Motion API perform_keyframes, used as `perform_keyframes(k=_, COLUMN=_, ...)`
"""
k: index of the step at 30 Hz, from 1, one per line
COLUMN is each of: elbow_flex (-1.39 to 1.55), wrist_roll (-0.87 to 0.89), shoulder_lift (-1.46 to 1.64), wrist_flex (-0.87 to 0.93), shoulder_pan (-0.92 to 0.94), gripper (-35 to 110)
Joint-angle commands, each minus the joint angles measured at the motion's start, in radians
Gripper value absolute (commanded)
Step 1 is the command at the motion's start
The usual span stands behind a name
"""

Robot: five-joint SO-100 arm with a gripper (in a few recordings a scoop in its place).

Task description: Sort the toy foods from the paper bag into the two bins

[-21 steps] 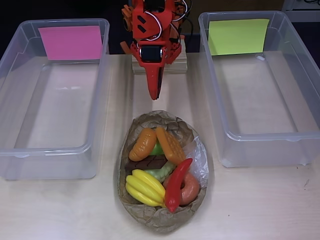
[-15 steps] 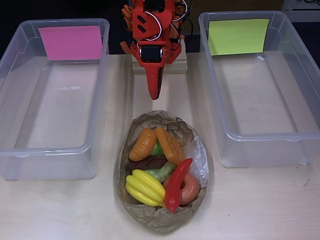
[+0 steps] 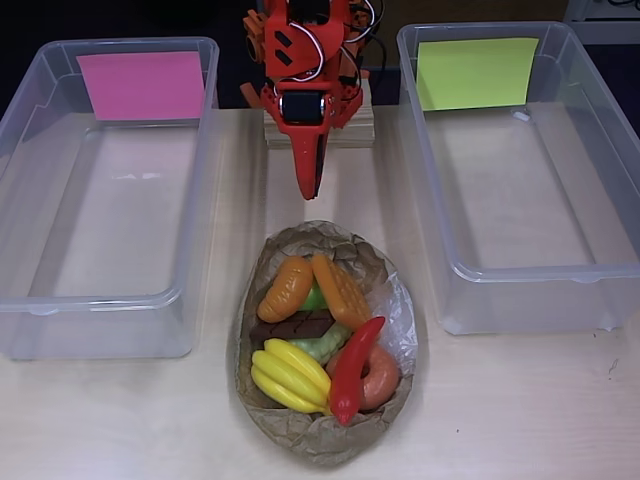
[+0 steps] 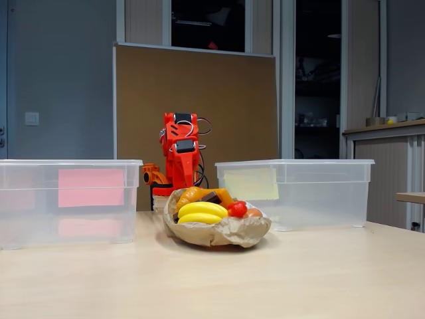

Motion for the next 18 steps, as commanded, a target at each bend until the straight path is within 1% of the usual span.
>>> perform_keyframes(k=1, elbow_flex=0.006, wrist_roll=0.002, shoulder_lift=0.000, wrist_flex=0.011, shoulder_pan=-0.008, gripper=0)
perform_keyframes(k=11, elbow_flex=0.006, wrist_roll=0.002, shoulder_lift=0.000, wrist_flex=0.011, shoulder_pan=-0.031, gripper=0)
perform_keyframes(k=14, elbow_flex=-0.011, wrist_roll=-0.092, shoulder_lift=0.008, wrist_flex=0.020, shoulder_pan=-0.046, gripper=0)
perform_keyframes(k=18, elbow_flex=-0.104, wrist_roll=-0.098, shoulder_lift=0.009, wrist_flex=0.040, shoulder_pan=-0.052, gripper=0)
